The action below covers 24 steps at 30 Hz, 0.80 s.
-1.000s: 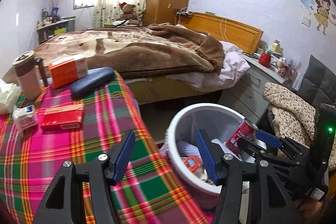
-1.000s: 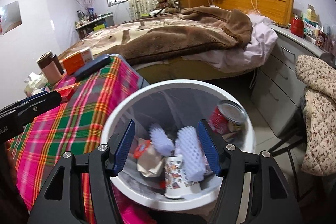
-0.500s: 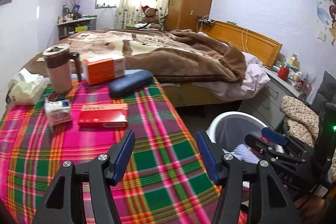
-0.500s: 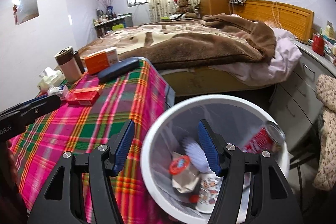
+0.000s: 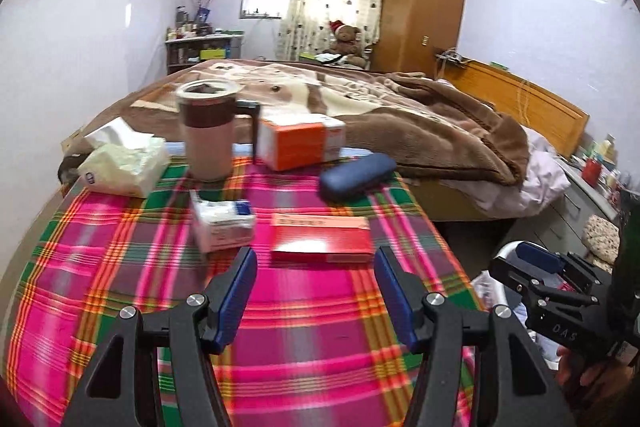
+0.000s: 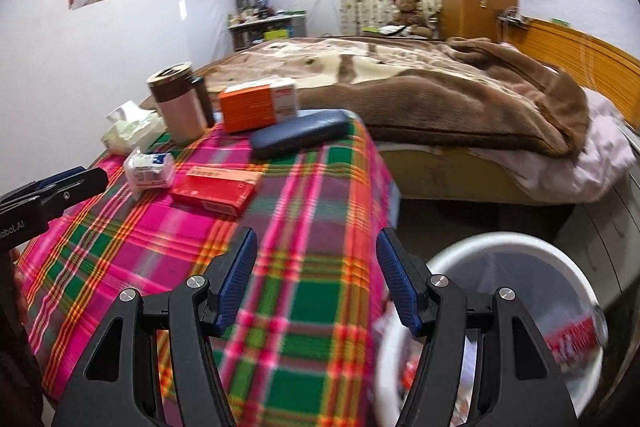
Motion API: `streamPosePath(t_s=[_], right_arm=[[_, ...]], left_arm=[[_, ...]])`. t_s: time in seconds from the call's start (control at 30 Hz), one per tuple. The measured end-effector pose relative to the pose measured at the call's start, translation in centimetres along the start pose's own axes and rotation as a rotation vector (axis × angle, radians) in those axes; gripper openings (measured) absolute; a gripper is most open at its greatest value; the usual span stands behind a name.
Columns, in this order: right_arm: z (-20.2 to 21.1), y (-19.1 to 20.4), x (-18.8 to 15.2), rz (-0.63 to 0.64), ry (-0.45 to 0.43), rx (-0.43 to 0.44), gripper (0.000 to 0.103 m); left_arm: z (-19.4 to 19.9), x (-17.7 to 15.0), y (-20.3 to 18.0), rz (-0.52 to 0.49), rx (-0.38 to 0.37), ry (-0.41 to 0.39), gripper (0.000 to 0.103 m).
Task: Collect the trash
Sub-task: 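Move both tools from the bin back to the table, then grasp the red medicine box with the right gripper while the left grasps the white yogurt cup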
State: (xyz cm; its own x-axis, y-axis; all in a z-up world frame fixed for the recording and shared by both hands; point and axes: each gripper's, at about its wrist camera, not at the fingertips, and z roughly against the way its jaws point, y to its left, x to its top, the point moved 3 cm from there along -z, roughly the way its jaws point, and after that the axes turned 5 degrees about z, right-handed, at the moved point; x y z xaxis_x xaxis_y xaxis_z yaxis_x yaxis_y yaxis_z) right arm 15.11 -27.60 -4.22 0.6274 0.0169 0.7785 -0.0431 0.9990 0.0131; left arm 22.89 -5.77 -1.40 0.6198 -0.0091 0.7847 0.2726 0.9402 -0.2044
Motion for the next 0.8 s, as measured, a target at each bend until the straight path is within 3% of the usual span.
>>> streamPosePath(t_s=[0.37, 0.6, 0.8], right_arm=[[-6.4, 4.8, 2.8, 0.142, 0.055, 0.139, 0.070], [-10.0, 7.5, 3.9, 0.263, 0.104, 0.195, 0.074], [-12.4, 8.7, 4.7, 0.290, 0.133, 0.264, 0.075]], left_arm=[[-3.2, 1.3, 7.4, 0.035, 0.081, 0.055, 0.061], [-6.2, 2.1, 9.2, 0.042, 0.018, 0.103, 0.062], [-8.4, 3.0, 10.1, 0.028, 0.007, 0.115, 0.063]])
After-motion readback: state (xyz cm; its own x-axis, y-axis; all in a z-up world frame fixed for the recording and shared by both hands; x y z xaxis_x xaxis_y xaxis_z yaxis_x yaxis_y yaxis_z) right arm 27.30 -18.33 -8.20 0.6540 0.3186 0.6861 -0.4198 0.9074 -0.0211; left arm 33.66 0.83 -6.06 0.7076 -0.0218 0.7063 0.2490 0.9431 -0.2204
